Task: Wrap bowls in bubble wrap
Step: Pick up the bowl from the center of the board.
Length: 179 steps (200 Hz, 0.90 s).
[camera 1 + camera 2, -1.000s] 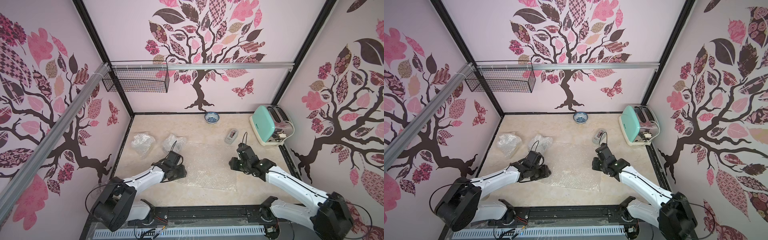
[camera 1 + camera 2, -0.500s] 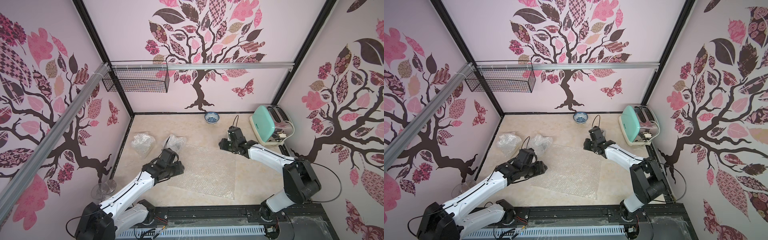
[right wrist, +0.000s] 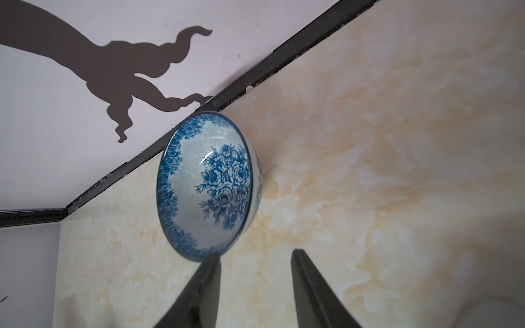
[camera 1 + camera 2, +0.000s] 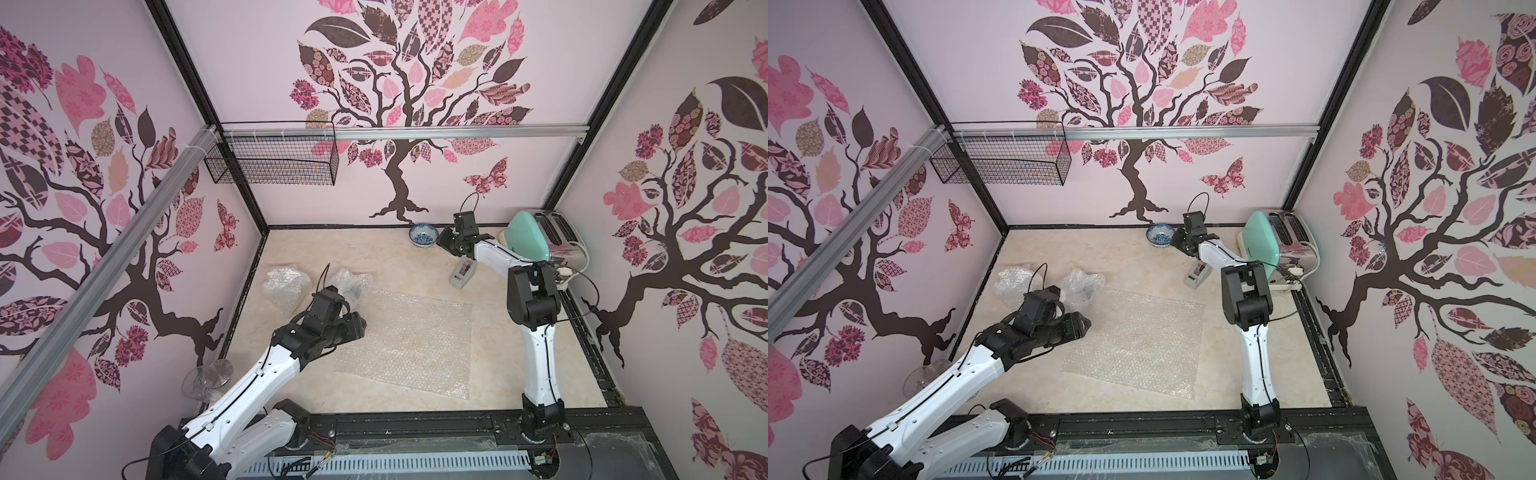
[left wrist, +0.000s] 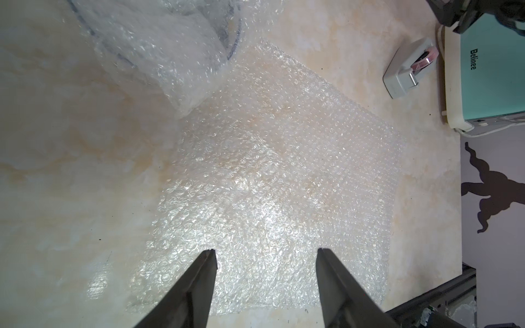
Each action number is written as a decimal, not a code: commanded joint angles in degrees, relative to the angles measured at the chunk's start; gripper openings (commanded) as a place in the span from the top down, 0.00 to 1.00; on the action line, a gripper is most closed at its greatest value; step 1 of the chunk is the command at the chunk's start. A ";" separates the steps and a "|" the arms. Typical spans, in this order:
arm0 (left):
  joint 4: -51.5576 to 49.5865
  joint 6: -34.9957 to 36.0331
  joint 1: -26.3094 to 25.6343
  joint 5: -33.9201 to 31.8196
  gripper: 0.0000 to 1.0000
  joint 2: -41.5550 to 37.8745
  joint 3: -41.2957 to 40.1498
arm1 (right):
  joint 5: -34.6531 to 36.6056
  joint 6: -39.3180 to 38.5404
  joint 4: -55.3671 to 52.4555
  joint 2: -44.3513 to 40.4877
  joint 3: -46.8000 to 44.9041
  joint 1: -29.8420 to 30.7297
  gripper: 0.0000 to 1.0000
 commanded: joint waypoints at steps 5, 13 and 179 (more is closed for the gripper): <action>-0.02 0.79 0.23 0.17 0.37 -0.75 -0.58 | -2.85 0.16 -4.43 4.20 6.40 -0.09 0.56; 0.00 0.78 0.27 -0.04 0.37 -0.83 -0.70 | -3.21 -0.21 -5.55 5.80 8.28 -0.09 0.57; 0.93 1.13 0.36 0.22 0.37 0.70 -1.53 | -6.29 1.64 -3.77 16.70 20.17 -0.09 0.63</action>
